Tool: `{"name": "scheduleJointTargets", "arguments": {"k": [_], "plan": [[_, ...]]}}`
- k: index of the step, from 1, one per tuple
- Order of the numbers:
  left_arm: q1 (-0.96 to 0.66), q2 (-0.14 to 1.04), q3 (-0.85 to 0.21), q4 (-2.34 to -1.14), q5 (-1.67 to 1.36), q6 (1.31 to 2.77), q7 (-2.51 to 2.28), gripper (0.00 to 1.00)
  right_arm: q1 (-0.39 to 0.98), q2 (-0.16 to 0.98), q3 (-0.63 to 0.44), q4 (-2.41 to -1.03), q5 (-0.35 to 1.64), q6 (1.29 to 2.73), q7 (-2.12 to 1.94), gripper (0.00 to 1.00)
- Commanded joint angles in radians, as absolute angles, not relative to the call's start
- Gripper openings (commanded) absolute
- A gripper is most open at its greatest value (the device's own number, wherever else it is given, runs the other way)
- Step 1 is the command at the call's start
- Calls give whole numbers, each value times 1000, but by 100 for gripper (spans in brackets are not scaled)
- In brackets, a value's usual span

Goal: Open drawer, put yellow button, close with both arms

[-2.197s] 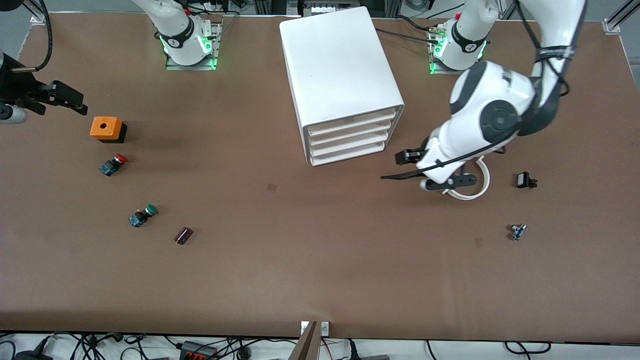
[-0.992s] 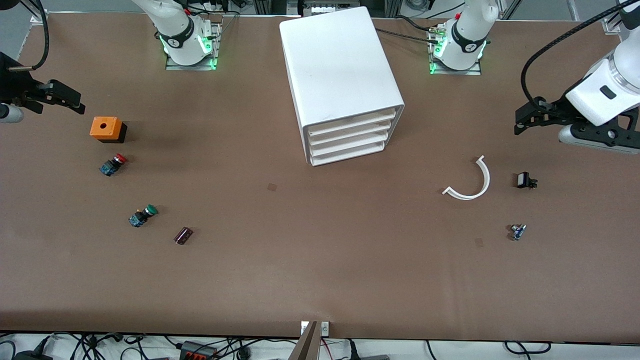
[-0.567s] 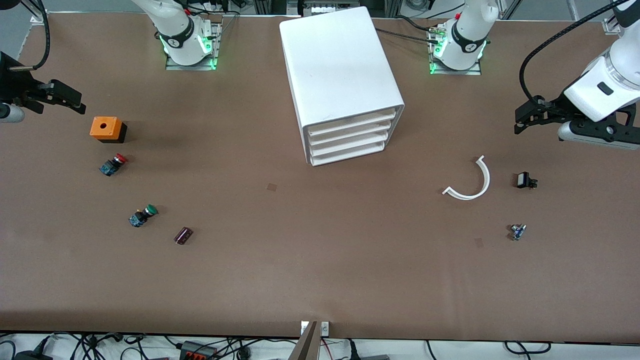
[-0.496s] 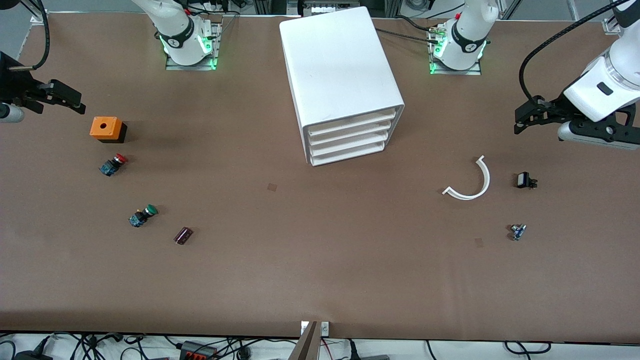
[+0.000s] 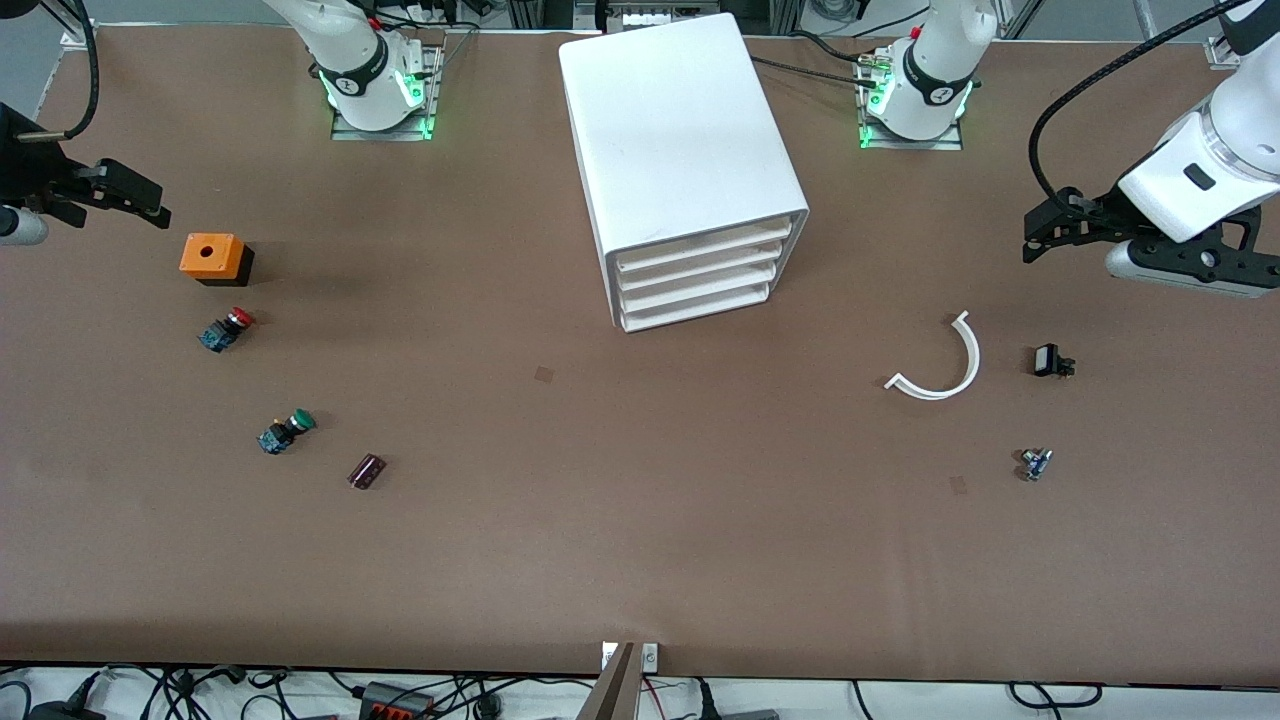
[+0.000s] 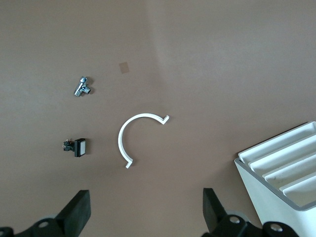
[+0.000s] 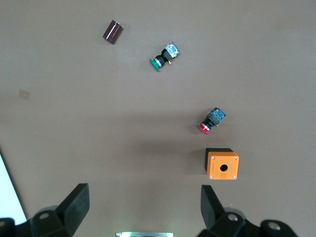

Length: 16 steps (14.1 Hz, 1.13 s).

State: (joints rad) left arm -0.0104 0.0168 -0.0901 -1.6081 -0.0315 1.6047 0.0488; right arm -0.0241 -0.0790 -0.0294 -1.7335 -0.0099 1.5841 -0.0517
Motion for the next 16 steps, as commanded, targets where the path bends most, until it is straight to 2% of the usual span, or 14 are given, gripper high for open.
{"name": "scheduleJointTargets", "arguments": {"k": [1, 16], "plan": [[-15, -8, -84, -1624, -6, 1595, 57, 100, -26, -91, -26, -1736, -25, 1582, -43, 100], [-9, -9, -83, -1624, -6, 1589, 61, 100, -20, -92, -18, -1744, -80, 1598, -46, 100]]}}
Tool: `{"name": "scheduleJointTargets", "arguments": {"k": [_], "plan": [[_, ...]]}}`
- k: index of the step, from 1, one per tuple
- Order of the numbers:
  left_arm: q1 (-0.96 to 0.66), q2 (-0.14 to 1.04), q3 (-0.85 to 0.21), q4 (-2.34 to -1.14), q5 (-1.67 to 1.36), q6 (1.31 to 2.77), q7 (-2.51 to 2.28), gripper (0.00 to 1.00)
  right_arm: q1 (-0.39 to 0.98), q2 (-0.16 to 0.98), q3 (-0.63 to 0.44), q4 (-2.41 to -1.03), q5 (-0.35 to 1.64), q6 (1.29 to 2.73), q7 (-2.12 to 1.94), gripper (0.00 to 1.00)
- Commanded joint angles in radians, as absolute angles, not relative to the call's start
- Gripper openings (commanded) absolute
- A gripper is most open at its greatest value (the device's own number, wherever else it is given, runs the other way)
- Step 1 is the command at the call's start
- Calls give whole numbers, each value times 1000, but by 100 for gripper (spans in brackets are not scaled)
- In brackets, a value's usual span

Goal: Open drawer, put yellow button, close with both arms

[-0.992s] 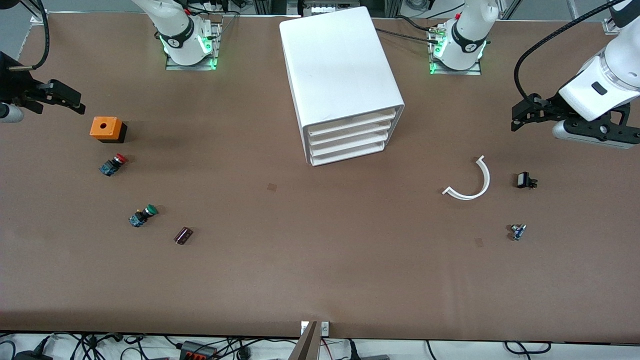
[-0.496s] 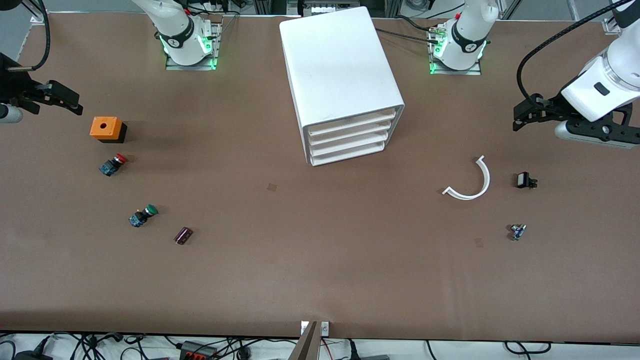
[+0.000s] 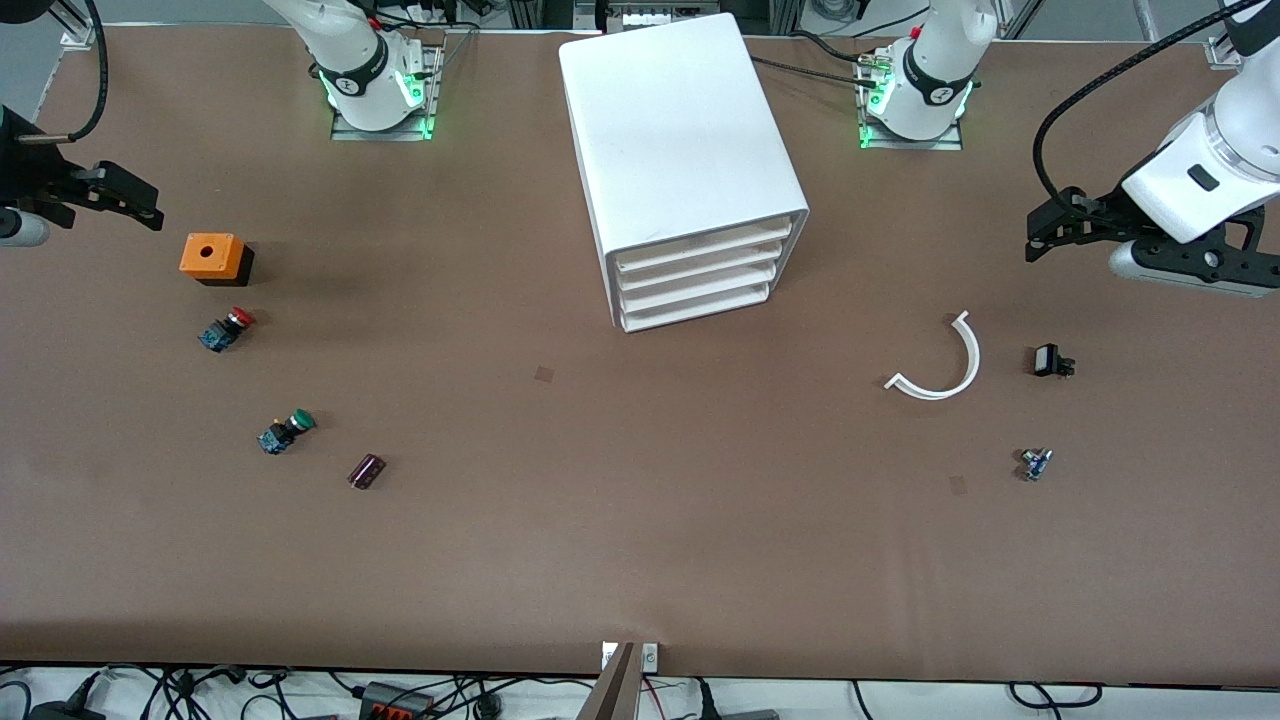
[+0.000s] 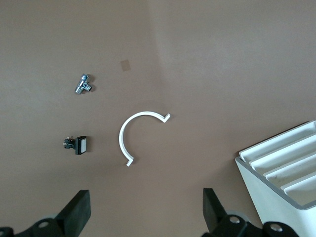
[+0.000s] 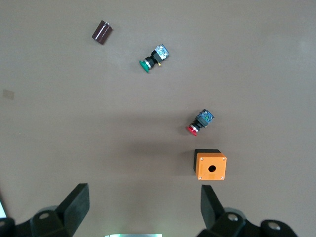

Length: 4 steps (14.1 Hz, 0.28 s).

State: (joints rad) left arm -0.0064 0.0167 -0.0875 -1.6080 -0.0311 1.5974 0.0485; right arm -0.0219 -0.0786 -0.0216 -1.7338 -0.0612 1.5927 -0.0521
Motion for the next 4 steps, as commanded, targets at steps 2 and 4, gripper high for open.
{"name": "scheduleJointTargets", "arguments": {"k": [2, 4], "plan": [[-9, -9, -83, -1624, -8, 1589, 61, 100, -20, -91, -18, -1744, -80, 1601, -46, 100], [-9, -9, -83, -1624, -8, 1589, 60, 100, -20, -89, -18, -1746, -78, 1601, -45, 100]]}}
